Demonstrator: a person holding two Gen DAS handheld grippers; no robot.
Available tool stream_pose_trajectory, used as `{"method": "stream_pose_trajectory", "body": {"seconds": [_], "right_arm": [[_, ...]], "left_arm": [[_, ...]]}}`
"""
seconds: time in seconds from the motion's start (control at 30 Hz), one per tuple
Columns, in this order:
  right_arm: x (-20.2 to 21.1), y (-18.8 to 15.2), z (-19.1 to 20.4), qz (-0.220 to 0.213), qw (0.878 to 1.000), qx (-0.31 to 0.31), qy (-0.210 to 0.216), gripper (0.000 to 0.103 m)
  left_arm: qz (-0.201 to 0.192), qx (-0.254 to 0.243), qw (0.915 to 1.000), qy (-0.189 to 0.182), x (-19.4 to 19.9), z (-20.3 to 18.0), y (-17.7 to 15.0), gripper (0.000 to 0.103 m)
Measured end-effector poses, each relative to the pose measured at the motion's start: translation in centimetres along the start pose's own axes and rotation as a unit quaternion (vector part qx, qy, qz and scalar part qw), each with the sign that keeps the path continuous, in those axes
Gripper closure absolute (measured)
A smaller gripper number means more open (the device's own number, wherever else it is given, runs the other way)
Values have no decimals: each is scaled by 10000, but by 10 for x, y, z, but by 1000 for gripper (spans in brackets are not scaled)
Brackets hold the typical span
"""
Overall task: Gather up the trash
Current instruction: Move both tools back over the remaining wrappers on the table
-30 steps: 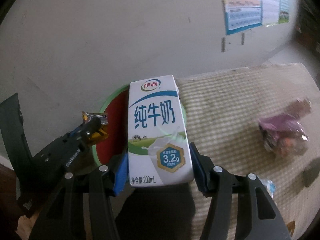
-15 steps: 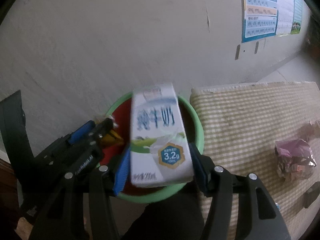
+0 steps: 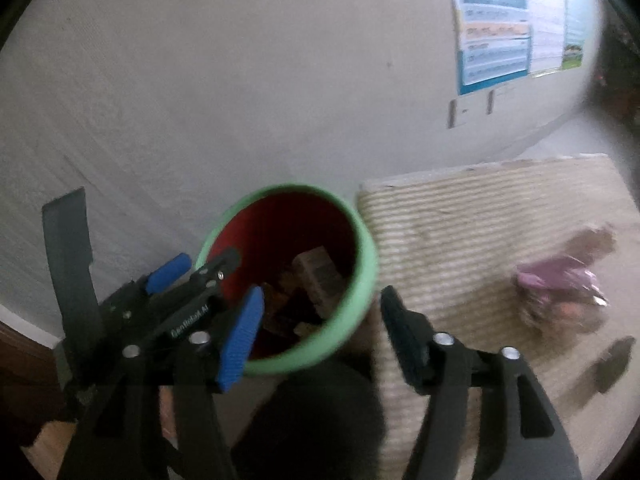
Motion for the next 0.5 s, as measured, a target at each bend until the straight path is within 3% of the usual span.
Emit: {"method": "stream_pose_trajectory", "body": {"seconds": [0.17, 0.27, 0.4, 0.5], "right_arm": [[38, -40, -48, -121, 9983, -229, -515, 41], [64, -72, -90, -113, 9931, -488, -1064, 40], [90, -126, -149, 6, 9783, -1009, -1807, 39], [100, -166, -190, 174, 9662, -1680, -1949, 39]], "left_arm": [[7, -378, 9985, -403, 13, -49, -9, 37], [53, -654, 9957, -653, 20, -83, -20, 37], [325, -819, 9909, -1018, 24, -124, -43, 35], [485, -963, 9873, -1167, 25, -146, -59, 35]]}}
Point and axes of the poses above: each gripper's, at about its wrist camera, not at the fingertips, and x roughly against the way its jaws point, z to its left, y to its top, the point moved 5 cm from there along -x, roughly the way its jaws point
